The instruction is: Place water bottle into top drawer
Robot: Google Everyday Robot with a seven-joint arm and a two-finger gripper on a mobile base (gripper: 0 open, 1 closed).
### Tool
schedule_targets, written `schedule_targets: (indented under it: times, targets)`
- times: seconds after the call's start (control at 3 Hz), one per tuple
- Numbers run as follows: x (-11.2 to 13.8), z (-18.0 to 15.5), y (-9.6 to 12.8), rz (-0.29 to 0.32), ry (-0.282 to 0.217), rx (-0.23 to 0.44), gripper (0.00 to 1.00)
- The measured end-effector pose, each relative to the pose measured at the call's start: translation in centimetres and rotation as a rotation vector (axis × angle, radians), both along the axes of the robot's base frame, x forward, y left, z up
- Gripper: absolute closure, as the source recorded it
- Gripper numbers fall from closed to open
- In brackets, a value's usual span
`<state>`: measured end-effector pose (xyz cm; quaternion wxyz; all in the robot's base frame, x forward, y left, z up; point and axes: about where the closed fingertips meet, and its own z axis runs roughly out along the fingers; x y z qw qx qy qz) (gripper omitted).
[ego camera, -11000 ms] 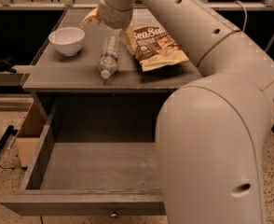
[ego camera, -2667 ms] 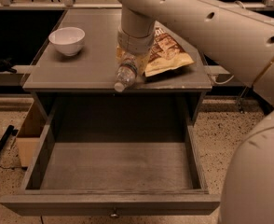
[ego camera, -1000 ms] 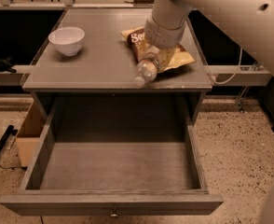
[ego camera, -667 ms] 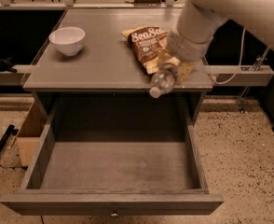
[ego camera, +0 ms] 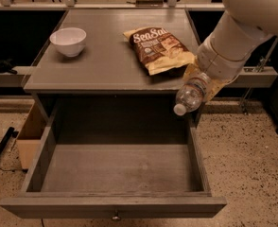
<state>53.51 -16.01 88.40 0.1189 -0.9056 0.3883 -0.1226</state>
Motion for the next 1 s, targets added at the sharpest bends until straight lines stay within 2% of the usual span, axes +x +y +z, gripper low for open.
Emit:
schedule_targets:
  times: [0.33, 0.67, 1.0]
  targets:
    - [0.1, 0.1, 0.2, 0.004, 0.000, 0.001, 1.00]
    - [-2.2, 0.3, 1.9, 0.056, -0.008, 0.026, 1.00]
    - [-7.0, 1.0, 5.3, 0.165, -0.048, 0.022, 1.00]
